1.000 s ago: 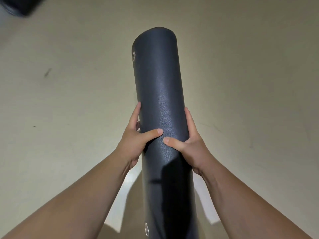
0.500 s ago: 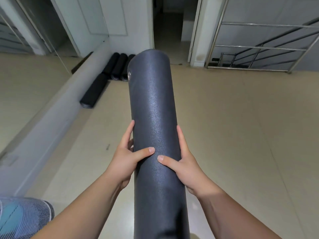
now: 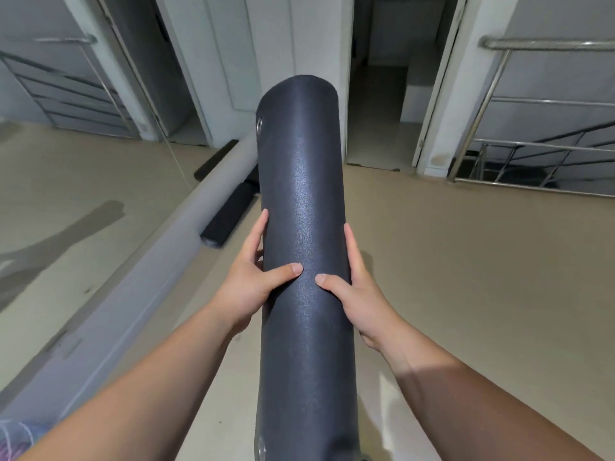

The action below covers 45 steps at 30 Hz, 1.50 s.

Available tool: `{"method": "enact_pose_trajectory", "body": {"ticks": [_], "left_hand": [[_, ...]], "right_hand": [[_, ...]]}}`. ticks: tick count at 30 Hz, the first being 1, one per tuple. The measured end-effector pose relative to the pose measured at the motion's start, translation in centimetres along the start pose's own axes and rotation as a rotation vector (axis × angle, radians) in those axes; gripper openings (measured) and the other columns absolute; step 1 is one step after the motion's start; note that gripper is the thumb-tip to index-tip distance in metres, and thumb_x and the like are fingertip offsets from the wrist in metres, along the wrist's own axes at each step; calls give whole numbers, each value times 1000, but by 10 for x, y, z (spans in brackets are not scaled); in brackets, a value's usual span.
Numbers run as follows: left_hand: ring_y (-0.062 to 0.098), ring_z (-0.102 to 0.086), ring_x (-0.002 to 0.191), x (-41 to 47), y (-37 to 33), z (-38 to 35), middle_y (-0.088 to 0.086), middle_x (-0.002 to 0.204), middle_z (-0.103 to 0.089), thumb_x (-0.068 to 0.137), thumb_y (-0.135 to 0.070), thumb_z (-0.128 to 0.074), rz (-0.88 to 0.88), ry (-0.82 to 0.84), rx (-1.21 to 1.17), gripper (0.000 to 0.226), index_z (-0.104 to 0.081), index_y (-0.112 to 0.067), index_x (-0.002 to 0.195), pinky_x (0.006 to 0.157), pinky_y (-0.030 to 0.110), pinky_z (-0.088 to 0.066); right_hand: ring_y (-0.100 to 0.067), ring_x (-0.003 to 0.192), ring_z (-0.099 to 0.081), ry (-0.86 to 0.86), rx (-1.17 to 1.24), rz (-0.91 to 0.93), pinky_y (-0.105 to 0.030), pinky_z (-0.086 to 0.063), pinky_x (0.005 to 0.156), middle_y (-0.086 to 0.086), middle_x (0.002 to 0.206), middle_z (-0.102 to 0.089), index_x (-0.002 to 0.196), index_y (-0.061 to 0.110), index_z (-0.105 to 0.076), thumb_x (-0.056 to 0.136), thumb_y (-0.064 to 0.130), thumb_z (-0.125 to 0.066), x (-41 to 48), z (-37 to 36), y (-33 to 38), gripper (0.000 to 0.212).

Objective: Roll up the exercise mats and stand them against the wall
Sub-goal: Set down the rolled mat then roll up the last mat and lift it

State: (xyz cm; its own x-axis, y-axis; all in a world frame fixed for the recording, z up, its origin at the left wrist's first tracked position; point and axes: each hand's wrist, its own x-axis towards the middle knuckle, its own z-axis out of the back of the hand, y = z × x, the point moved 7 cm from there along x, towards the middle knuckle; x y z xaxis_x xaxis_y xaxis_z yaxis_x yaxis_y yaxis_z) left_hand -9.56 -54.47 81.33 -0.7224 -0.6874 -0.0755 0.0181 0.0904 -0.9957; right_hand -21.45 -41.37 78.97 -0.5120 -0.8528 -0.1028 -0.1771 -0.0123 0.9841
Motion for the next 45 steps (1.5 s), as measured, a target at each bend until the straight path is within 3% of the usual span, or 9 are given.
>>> {"method": "enact_pose_trajectory", "body": {"ticks": [5, 9, 12, 19, 22, 29, 33, 39, 45], "left_hand": [[8, -58, 128, 77, -6, 64, -15, 143, -57, 79, -13, -86, -16, -119, -22, 102, -28, -62, 147, 102, 36, -52], [15, -61, 126, 150, 3, 133, -10, 132, -66, 65, -19, -89, -12, -188, -102, 102, -38, -63, 142, 98, 35, -54], [16, -61, 126, 219, 5, 188, -7, 135, -65, 65, -14, -88, -39, -201, -165, 106, -36, -53, 149, 100, 38, -54], [19, -57, 132, 377, -42, 304, 4, 145, -57, 63, -16, -90, -24, -76, -169, 101, -42, -64, 139, 110, 44, -47], [21, -61, 127, 444, -59, 334, 6, 139, -62, 65, -11, -88, -21, -27, -152, 97, -46, -66, 132, 107, 47, -49], [18, -68, 116, 615, -58, 377, 2, 123, -72, 72, 12, -77, 4, 14, -119, 104, -38, -43, 152, 87, 31, -58], [17, -68, 115, 742, -21, 398, 4, 127, -69, 68, 3, -83, 58, -41, -83, 105, -42, -53, 146, 94, 37, -55], [20, -69, 114, 907, 58, 439, 6, 132, -65, 76, 8, -79, 248, -104, -109, 95, -48, -59, 135, 89, 37, -59], [27, -66, 117, 1018, 210, 484, 8, 131, -63, 56, -6, -87, 453, -42, -89, 104, -48, -56, 138, 96, 47, -57]], "right_hand": [[12, 124, -57, 153, -54, -22, -13, -51, 90, 52, 127, -51, 157, 58, -17, 98, 4, -64, 114, -38, 11, 92], [9, 131, -53, 207, -119, -13, -21, -49, 104, 43, 142, -48, 159, 55, -16, 98, 8, -67, 210, -82, 5, 92], [8, 129, -55, 197, -153, -10, -18, -50, 100, 35, 148, -48, 159, 56, -18, 97, 12, -70, 291, -118, 5, 92], [7, 127, -57, 75, -184, 27, -17, -52, 97, 29, 149, -49, 157, 61, -18, 93, 17, -73, 455, -189, 42, 95], [0, 131, -56, 26, -166, 32, -28, -52, 105, 24, 154, -46, 156, 62, -18, 90, 25, -72, 521, -205, 53, 93], [8, 116, -63, -7, -90, 3, -18, -55, 90, 32, 140, -53, 156, 59, -23, 98, 16, -68, 691, -202, 32, 86], [9, 111, -64, -8, -61, -60, -16, -55, 84, 32, 138, -52, 154, 63, -24, 98, 18, -70, 827, -174, -8, 85], [4, 121, -60, 21, -30, -201, -21, -55, 95, 35, 141, -48, 150, 69, -23, 96, 23, -72, 1001, -156, -78, 86], [3, 126, -59, -70, -12, -349, -26, -54, 102, 30, 144, -55, 149, 66, -30, 91, 20, -77, 1100, -144, -233, 88]]}}
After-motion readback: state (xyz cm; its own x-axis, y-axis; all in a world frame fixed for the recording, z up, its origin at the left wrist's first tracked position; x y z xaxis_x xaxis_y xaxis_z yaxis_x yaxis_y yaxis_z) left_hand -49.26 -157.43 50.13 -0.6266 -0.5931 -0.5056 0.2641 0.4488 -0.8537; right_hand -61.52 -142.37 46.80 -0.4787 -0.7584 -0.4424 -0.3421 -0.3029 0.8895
